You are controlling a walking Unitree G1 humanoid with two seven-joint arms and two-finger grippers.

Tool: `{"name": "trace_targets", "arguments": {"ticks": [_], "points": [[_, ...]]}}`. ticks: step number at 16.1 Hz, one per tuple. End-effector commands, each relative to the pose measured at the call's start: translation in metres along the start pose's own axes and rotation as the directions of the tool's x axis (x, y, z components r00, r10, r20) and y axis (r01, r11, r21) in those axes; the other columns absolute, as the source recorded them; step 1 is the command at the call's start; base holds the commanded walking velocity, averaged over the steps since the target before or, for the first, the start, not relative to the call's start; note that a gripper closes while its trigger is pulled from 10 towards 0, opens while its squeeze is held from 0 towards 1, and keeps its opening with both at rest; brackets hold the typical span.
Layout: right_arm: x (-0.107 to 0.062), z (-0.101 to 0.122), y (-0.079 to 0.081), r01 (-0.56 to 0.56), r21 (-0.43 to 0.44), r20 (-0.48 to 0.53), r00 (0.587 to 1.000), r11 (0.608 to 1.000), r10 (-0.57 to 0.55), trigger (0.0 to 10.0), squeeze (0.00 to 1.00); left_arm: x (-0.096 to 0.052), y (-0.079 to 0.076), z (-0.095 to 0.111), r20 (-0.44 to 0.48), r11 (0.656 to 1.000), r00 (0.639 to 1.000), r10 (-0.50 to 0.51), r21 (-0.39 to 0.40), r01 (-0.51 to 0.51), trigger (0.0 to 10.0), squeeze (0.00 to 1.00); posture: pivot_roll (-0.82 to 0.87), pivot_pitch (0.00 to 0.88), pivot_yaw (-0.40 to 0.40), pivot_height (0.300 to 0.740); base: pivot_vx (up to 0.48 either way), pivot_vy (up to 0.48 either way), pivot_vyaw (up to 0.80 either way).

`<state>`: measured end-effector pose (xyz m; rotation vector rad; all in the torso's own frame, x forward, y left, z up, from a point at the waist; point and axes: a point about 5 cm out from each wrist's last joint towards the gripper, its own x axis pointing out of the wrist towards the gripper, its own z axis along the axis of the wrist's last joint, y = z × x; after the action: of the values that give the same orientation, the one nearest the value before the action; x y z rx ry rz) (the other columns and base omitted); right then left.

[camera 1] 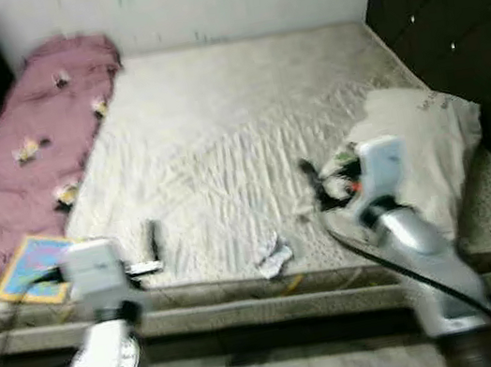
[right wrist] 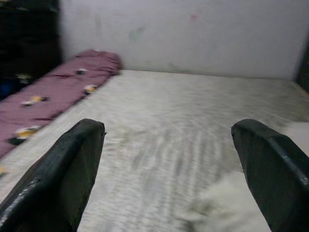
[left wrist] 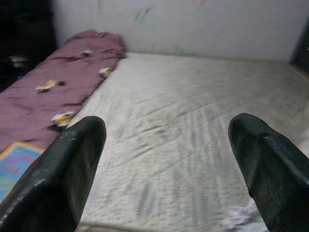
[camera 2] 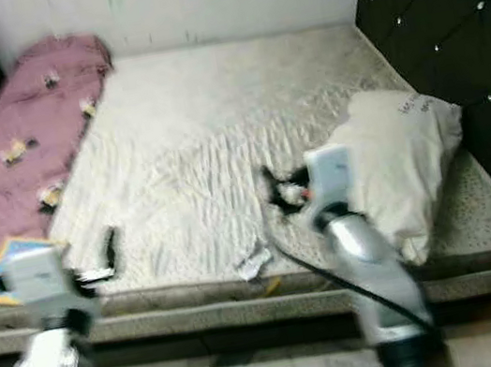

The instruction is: Clean up the room

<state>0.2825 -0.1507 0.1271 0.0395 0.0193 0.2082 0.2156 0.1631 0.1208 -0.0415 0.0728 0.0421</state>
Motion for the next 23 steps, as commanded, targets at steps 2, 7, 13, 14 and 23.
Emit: {"name": "trace_targets", "arguments": {"ticks": [2,7,13,14,23], "points": [[0.0043,0.0061,0.0024,-0.003,0.016,0.022,1.0,1.0,0.002,10.0,0.0,0.0008,0.0045,0.004,0.02,1.0,1.0,0.011,0.011,-0.011,10.0,0.0,0.04,0.0,-0.046,0.74,0.319,0.0,0.0],[0.0056,0.0066,0.0017,0.001,0.017,0.024,1.0,1.0,-0.002,10.0,0.0,0.0017,0.0042,0.0041,0.022,1.0,1.0,0.005,0.012,-0.006,10.0,0.0,0.04,0.0,-0.046,0.74,0.321,0.0,0.0],[0.0064,0.0065,0.0013,0.002,0.016,0.025,1.0,1.0,-0.002,10.0,0.0,0.0014,0.0043,0.0034,0.02,1.0,1.0,0.008,0.013,-0.008,10.0,0.0,0.04,0.0,-0.046,0.74,0.306,0.0,0.0],[0.0062,0.0065,0.0008,0.001,0.016,0.025,1.0,1.0,-0.001,10.0,0.0,0.0011,0.0039,0.0033,0.02,1.0,1.0,0.008,0.013,-0.009,10.0,0.0,0.04,0.0,-0.046,0.74,0.281,0.0,0.0],[0.0064,0.0035,-0.0002,0.005,0.031,0.013,1.0,1.0,-0.005,10.0,0.0,0.0009,0.0062,-0.0004,-0.002,0.997,0.998,0.06,-0.042,-0.06,10.0,0.0,0.05,0.0,-0.051,0.74,0.029,0.262,0.0]]}}
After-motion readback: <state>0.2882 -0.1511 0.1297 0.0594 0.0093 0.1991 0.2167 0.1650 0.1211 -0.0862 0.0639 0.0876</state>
